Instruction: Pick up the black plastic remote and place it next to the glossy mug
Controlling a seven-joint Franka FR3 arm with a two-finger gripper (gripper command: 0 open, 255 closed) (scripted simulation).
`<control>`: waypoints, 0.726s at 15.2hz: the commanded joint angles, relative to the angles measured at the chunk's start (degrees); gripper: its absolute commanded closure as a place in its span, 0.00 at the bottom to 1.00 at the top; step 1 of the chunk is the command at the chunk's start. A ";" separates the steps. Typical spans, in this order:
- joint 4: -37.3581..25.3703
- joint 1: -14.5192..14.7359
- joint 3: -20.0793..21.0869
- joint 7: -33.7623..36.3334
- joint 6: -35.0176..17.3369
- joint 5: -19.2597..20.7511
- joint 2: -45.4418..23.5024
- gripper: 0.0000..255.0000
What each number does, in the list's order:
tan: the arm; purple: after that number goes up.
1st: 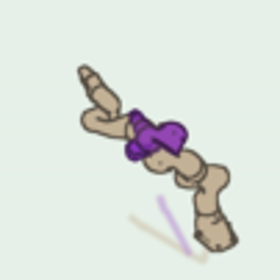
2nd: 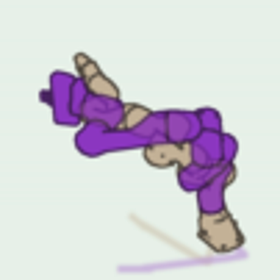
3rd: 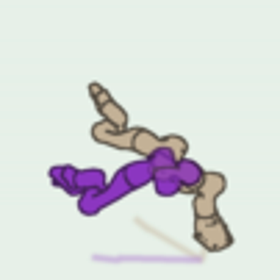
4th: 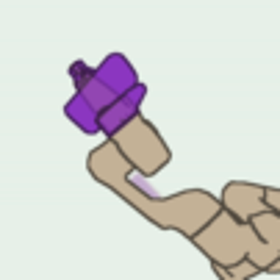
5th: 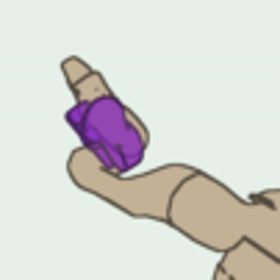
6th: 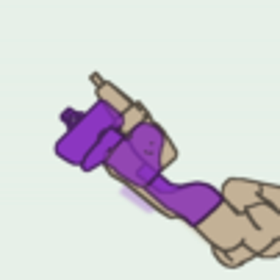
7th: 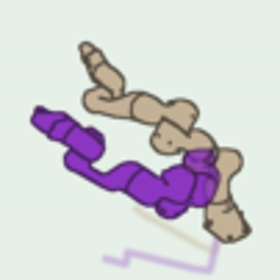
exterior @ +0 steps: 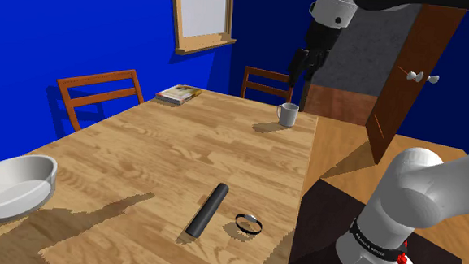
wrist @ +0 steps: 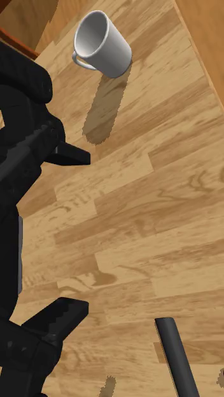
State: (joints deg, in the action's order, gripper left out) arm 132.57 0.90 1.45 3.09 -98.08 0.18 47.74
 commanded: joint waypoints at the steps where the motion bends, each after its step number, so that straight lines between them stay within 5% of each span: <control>1: 0.00 0.00 0.00 0.00 0.00 0.00 0.00 0.00; 11: 12.55 -2.84 17.94 29.06 -6.45 -7.87 4.98 0.00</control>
State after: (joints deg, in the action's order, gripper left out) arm 143.86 -1.76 17.43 28.83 -103.85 -6.69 52.26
